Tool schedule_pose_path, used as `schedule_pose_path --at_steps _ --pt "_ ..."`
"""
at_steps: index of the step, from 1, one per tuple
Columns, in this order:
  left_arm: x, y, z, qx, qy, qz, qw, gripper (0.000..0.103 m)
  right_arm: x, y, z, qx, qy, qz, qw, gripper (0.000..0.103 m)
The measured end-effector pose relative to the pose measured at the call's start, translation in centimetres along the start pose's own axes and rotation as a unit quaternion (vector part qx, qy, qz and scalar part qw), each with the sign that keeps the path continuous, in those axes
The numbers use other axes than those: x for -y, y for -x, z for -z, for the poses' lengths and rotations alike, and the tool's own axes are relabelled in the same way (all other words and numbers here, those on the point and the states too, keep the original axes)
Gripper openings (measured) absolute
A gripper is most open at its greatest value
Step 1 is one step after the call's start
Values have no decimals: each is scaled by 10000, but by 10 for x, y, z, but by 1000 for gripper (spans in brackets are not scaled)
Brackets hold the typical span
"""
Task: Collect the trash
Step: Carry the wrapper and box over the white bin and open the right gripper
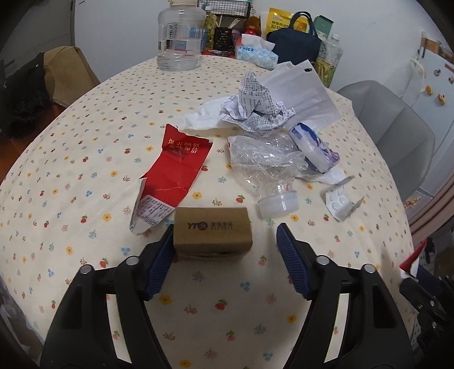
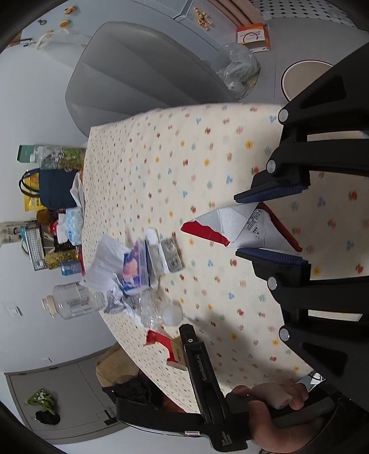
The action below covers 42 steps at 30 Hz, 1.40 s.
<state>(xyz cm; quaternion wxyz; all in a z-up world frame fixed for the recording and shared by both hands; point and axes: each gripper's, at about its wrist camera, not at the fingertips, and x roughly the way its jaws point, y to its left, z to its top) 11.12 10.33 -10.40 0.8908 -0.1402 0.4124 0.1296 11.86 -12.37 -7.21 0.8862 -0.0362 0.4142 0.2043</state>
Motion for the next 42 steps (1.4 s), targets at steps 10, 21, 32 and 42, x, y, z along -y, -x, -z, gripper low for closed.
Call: schedule_pose_path --at_steps 10,21,32,42 --pt "16 26 -1 206 -87 271 9994 48 36 22 -1 249 -340 302 9987 32" --pt "89 59 -2 561 -885 813 9912 48 94 58 -1 622 -859 872 9905 33" --pt "167 56 4 483 -1544 1286 9784 48 164 77 23 668 -1513 1369 9767 33" --pt "234 37 14 210 -2022 1523 9672 48 219 77 54 570 -2011 1656 9638 33"
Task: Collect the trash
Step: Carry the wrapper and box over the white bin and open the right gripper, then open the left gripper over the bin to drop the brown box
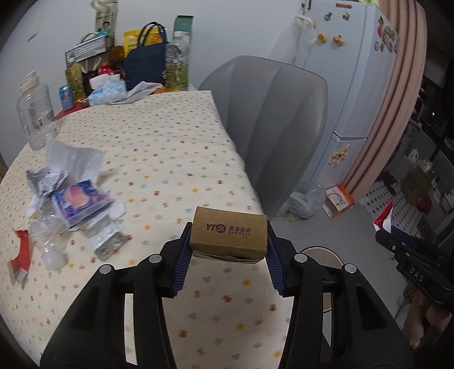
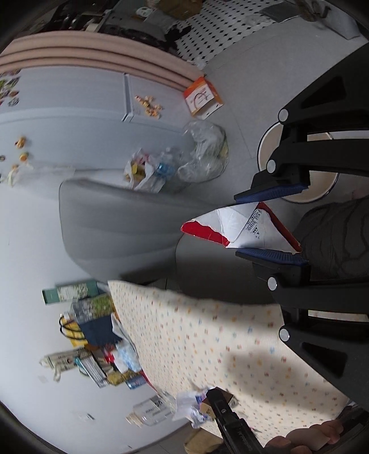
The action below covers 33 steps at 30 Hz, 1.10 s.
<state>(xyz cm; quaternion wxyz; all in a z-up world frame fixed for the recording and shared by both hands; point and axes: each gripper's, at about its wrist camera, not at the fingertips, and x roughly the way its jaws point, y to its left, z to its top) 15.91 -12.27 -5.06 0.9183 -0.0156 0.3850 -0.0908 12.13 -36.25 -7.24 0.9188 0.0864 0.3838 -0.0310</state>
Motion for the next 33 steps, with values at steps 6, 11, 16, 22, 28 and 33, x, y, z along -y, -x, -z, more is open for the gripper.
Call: schedule_pose_path --at_steps 6,11,16,22,28,33 --pt "37 -24 -7 -181 -277 241 9992 48 36 -14 4 -76 -364 225 9991 33" --pt "69 -44 -12 -339 -526 409 9972 48 65 -29 7 -170 -595 434 9971 39" --pt "100 -62 -16 -516 -767 588 9940 48 97 -30 11 -41 -922 602 9939 73" --pt "144 -84 -13 -807 -1148 907 9859 48 143 -19 19 18 -1366 948 9861 74" --pt "195 -99 -7 -1028 -1407 1247 9768 48 184 2 26 194 -1738 1379 9749 79" --pt "232 -110 -4 -1187 -1563 1763 9646 52 212 19 29 356 -1984 1660 9653 80"
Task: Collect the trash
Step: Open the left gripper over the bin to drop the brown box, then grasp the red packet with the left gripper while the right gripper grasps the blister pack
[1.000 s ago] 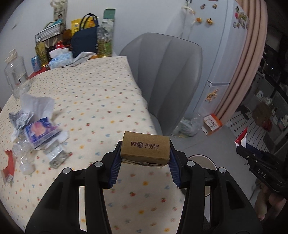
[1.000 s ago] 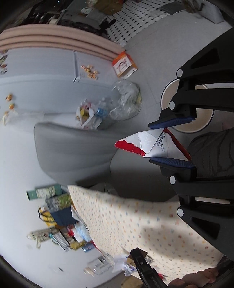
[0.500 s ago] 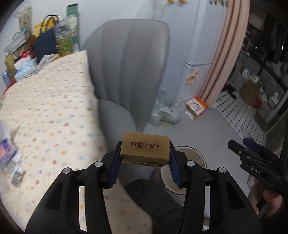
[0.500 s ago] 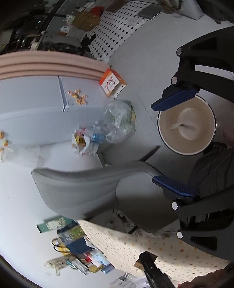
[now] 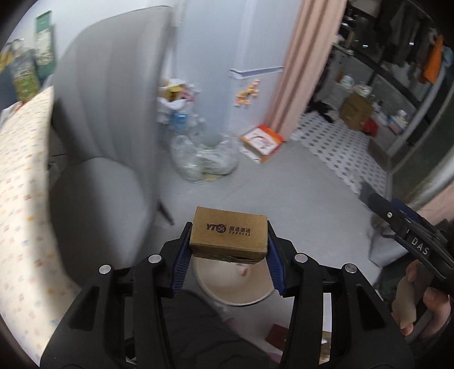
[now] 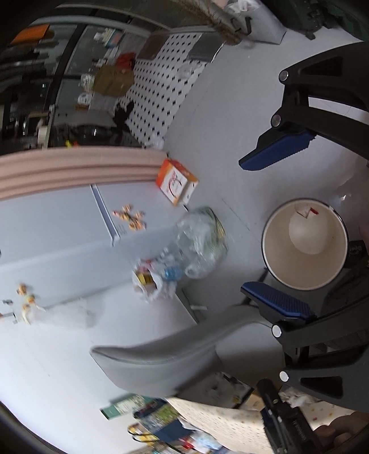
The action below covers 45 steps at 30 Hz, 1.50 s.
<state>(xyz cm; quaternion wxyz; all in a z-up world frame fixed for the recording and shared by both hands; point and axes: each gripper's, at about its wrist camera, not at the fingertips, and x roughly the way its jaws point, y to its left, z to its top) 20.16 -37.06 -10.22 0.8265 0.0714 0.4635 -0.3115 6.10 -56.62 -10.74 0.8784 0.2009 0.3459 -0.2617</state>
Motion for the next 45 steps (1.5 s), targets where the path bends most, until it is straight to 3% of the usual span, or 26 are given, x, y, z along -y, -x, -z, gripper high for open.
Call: schedule_pose_path --at_steps 1,2,3,6,12,15,21,25,33,37,40,45 --pt "3 -6 -4 -61 -75 119 9999 59 4 1 0 24 -45 34 10000 81" --pt "5 -9 -7 -102 -123 168 9997 76 8 2 -1 44 -100 67 9999 81" --pt "7 -9 -9 -77 -146 165 9997 85 11 2 -1 54 -143 82 9998 81" --pt "0 4 -10 197 -137 88 9997 97 11 3 0 61 -177 81 9998 83" --pt "-36 38 -4 562 322 -169 9978 97 -16 5 6 154 -49 -33 9999 96" --pt "-57 62 5 819 571 -361 9943 97 -41 7 8 241 121 -225 9994 95" --pt "-92 113 25 1407 829 -916 9823 97 -99 20 16 543 618 -303 9961 95" --pt "-120 150 43 1844 1076 -1194 9696 97 -135 26 23 401 795 -757 9931 95" --pt "-169 199 79 2231 1723 -1305 9505 97 -209 58 42 391 1565 -1587 9741 95" --pt "-190 225 106 2686 1985 -1444 9315 97 -239 79 54 515 1839 -2203 9565 95" --pt "-201 243 125 2956 2093 -1672 9170 97 -259 90 62 568 1987 -2317 9506 95" --pt "-223 263 148 2968 2220 -1938 9083 97 -293 106 74 516 2339 -2667 9335 95"
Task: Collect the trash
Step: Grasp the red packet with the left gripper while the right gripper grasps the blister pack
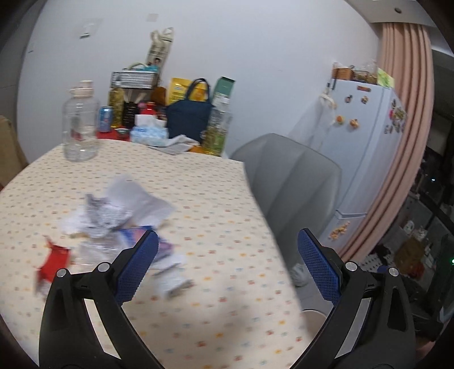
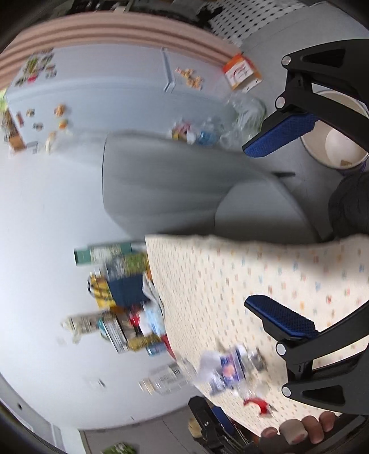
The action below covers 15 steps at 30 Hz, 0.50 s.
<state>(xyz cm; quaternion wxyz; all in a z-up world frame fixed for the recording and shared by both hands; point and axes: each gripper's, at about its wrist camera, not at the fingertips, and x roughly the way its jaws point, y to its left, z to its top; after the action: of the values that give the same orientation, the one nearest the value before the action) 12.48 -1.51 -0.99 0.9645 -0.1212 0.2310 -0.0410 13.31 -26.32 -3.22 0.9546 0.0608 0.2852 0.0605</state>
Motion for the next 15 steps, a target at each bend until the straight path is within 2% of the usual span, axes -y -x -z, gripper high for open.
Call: schedule_pose_path --at_steps 3,7,11,15 --pt "-21 10 0 -11 -73 -201 9998 97 -26 -5 -3 -166 233 -280 9992 95" --pt "-53 20 2 -73 34 -604 9981 97 -46 -13 -2 -363 249 -538 9976 95" --pt "-85 27 6 -223 277 -859 9957 97 -66 -21 1 -584 361 -740 9949 95" --pt "-116 36 12 -291 516 -1127 9919 97 -89 -22 2 -593 674 -862 9922 95"
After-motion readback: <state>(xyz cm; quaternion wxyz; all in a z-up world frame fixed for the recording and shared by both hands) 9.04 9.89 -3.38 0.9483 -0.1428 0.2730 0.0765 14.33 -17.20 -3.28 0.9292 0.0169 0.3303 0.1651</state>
